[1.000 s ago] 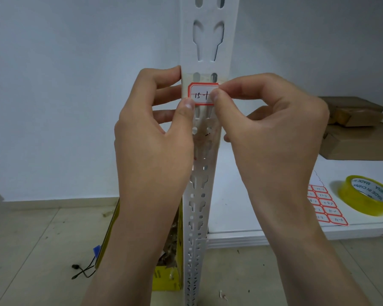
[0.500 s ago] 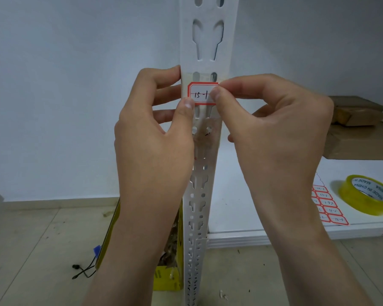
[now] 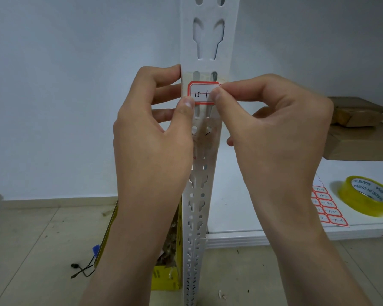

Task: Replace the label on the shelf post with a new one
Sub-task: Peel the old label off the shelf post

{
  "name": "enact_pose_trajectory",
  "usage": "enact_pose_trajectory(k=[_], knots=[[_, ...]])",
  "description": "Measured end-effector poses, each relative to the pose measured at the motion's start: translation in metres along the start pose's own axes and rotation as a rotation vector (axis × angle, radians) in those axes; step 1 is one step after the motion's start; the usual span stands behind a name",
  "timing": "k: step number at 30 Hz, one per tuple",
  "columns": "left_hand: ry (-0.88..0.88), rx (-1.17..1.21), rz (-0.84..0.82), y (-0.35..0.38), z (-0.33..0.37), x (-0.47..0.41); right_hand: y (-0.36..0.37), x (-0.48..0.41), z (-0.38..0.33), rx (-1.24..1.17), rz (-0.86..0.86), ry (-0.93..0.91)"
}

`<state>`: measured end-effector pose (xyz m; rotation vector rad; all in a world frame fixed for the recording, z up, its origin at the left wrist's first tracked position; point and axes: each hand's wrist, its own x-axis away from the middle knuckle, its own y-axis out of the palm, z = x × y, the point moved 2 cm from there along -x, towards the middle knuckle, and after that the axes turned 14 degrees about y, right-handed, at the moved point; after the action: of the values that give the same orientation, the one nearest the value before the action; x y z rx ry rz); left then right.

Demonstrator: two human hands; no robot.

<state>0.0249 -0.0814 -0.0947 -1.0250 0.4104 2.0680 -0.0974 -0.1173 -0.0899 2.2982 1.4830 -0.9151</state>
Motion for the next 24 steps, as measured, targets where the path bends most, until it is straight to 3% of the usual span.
enact_pose_trajectory(k=[14, 24], knots=[[-0.004, 0.002, -0.002, 0.0001, -0.0004, 0.0008, 0.0008, -0.0033, -0.0031, 0.017, -0.068, 0.057], [-0.009, 0.013, 0.003, -0.0003, -0.0004, 0.0008, -0.0021, -0.0003, -0.0013, -0.029, -0.006, 0.013]])
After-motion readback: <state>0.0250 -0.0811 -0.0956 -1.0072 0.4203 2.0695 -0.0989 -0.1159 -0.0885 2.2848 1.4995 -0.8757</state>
